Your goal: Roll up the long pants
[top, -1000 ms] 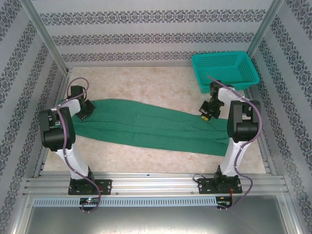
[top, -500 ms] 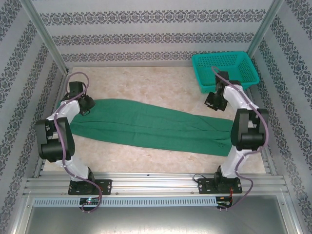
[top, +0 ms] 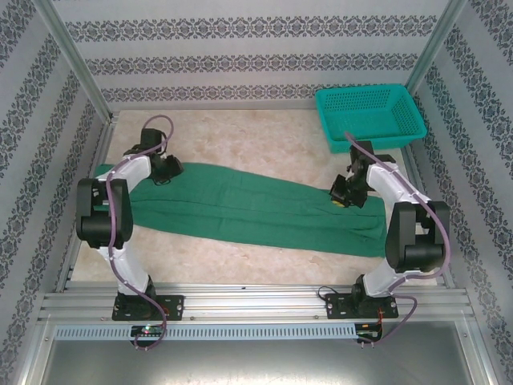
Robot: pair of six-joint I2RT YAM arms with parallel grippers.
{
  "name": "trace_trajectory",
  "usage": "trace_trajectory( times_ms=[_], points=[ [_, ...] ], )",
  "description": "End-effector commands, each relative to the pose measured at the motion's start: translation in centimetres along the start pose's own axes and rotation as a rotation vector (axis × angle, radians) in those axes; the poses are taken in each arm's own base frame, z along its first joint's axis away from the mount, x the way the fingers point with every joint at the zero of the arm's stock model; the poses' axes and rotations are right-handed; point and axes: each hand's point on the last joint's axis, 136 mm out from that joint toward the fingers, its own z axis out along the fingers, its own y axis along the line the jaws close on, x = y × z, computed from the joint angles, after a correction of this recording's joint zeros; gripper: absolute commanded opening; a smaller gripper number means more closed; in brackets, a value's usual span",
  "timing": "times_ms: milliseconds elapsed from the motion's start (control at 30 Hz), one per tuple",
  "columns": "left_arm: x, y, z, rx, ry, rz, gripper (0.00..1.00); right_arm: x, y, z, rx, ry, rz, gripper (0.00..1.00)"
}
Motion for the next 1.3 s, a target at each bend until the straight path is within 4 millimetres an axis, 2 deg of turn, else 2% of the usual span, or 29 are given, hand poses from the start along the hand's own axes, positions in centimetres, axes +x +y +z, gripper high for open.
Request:
trace_trajectory(
  times_ms=[0,200,267,367,567,833,1033,1167,1267],
  points=[
    [0.0,0.0,0.1,0.012,0.017,-0.009,0.36,1.0,0.4,1.5,0.006,0.074,0.011,0.00],
    [-0.2,0.1,0.0,0.003,0.015,-0.010,0.36,0.8,1.0,4.3,0.018,0.165,0.037,0.00],
    [-0.1,0.2,0.0,-0.002,0.013,-0.013,0.36,0.7,0.6,4.9,0.050,0.184,0.039,0.00],
    [-0.1,0.3,0.3,-0.002,0.010,-0.022,0.37,0.3,0.3,5.2,0.091,0.205,0.037,0.00],
    [0.1,-0.2,1.0,0.034,0.015,-0.040,0.36,-1.8,-0.2,5.2,0.193,0.218,0.003,0.00],
    [0.2,0.1,1.3,0.028,0.014,-0.036,0.36,-4.9,0.9,5.5,0.239,0.227,-0.014,0.00],
    [-0.6,-0.4,1.6,0.042,0.002,-0.036,0.36,-9.7,1.8,4.4,0.313,0.145,-0.074,0.00],
    [-1.2,-0.5,1.7,0.023,-0.015,-0.031,0.36,-11.7,2.6,4.1,0.305,0.113,-0.079,0.00],
    [-2.7,-0.4,-0.5,-0.010,-0.110,-0.016,0.36,-13.0,2.8,1.4,0.296,-0.034,-0.091,0.00]
  ],
)
